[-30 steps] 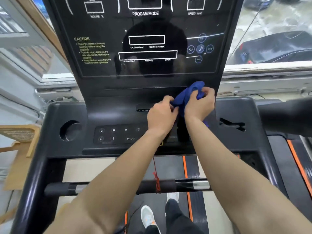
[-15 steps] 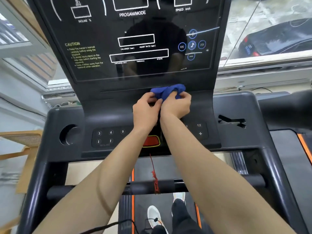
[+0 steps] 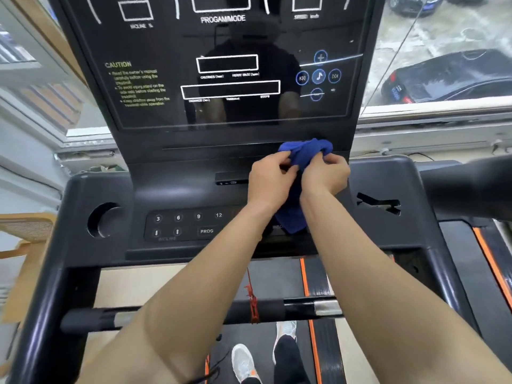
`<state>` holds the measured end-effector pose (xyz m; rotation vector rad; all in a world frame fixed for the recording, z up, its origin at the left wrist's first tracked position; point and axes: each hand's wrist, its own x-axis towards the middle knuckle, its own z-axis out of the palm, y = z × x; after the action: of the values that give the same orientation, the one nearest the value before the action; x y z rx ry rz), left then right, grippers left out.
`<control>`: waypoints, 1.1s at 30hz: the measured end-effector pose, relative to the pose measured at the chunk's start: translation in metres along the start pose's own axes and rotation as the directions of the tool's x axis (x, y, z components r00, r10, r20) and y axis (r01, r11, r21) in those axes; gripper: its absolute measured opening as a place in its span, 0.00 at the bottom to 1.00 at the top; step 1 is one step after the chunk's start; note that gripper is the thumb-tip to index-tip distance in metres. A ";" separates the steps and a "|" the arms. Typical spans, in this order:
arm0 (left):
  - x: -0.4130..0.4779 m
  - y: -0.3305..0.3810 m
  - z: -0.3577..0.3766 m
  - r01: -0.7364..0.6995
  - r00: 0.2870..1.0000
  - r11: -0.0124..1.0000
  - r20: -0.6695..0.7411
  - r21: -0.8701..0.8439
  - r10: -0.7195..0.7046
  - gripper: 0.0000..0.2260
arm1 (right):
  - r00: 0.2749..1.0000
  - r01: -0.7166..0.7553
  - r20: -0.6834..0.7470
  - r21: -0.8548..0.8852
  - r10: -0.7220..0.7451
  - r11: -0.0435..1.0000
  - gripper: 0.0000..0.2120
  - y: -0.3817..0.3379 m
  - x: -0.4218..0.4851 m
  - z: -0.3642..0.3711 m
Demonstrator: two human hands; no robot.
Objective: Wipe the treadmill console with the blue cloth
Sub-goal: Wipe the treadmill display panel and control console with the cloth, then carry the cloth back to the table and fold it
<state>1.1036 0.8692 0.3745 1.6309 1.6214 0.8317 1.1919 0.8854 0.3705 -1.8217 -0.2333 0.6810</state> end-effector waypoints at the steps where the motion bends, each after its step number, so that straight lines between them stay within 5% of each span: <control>1: -0.002 -0.009 -0.009 -0.007 1.000 1.000 0.002 0.010 0.007 0.15 | 1.000 -0.002 0.020 0.001 0.002 1.000 0.05 0.002 -0.008 0.005; 12: -0.013 -0.100 -0.140 0.163 0.960 0.983 -0.245 0.088 -0.137 0.15 | 0.937 0.119 0.338 -0.086 -0.083 0.989 0.07 0.028 -0.145 0.102; 17: -0.040 -0.129 -0.195 0.308 0.895 0.950 -0.356 0.052 -0.270 0.10 | 0.733 0.210 0.681 -0.232 0.004 0.950 0.06 0.016 -0.196 0.125; 21: -0.075 -0.128 -0.223 0.294 0.869 0.948 -0.377 -0.125 -0.319 0.09 | 0.626 0.317 0.773 -0.135 -0.100 0.939 0.02 0.014 -0.219 0.093; 26: -0.111 -0.117 -0.233 0.246 0.880 0.845 -0.255 -0.474 -0.399 0.01 | 0.434 0.091 0.901 -0.044 0.000 0.995 0.09 0.022 -0.225 0.028; 29: -0.135 -0.117 -0.233 0.273 0.930 0.839 -0.093 -0.471 -0.355 0.11 | 0.319 0.050 0.947 -0.045 0.027 0.998 0.12 0.024 -0.227 0.002; 33: -0.165 -0.122 -0.241 0.212 0.936 0.876 -0.167 -0.432 -0.309 0.11 | 0.277 -0.039 0.958 -0.063 0.072 0.997 0.15 0.026 -0.236 -0.021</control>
<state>0.8326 0.7104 0.4132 1.0238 1.6402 1.1582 1.0069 0.7474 0.4307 -1.1689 -1.0041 1.8304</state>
